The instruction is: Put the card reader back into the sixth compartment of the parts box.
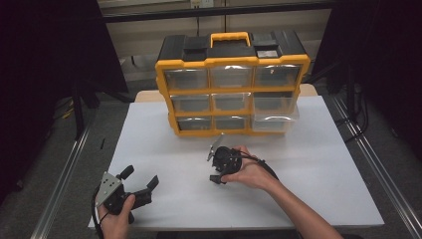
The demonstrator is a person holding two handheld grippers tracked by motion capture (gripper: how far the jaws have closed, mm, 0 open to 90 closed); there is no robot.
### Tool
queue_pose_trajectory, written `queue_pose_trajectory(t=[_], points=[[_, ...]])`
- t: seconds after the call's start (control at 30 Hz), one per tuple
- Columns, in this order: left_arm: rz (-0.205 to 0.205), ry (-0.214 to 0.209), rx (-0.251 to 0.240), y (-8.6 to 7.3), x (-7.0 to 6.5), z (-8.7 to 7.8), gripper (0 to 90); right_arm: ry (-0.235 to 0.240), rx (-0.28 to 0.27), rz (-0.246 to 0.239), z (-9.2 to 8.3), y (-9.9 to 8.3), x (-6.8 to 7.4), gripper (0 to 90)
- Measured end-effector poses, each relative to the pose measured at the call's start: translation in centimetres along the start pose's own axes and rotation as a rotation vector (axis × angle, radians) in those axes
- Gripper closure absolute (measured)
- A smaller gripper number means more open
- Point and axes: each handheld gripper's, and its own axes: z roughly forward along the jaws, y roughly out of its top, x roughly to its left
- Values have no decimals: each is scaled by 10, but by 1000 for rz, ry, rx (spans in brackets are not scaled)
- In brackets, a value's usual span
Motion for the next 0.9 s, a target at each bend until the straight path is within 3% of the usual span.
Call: queue_pose_trajectory(t=[0.2, 0.63, 0.9], points=[[0, 3, 2, 0, 1, -1, 34, -9, 28, -19, 1, 3, 0, 642], [9, -2, 12, 0, 1, -1, 34, -16, 36, 0, 1, 3, 2, 738], [12, -2, 14, 0, 2, -1, 34, -13, 34, 23, 1, 4, 2, 741]])
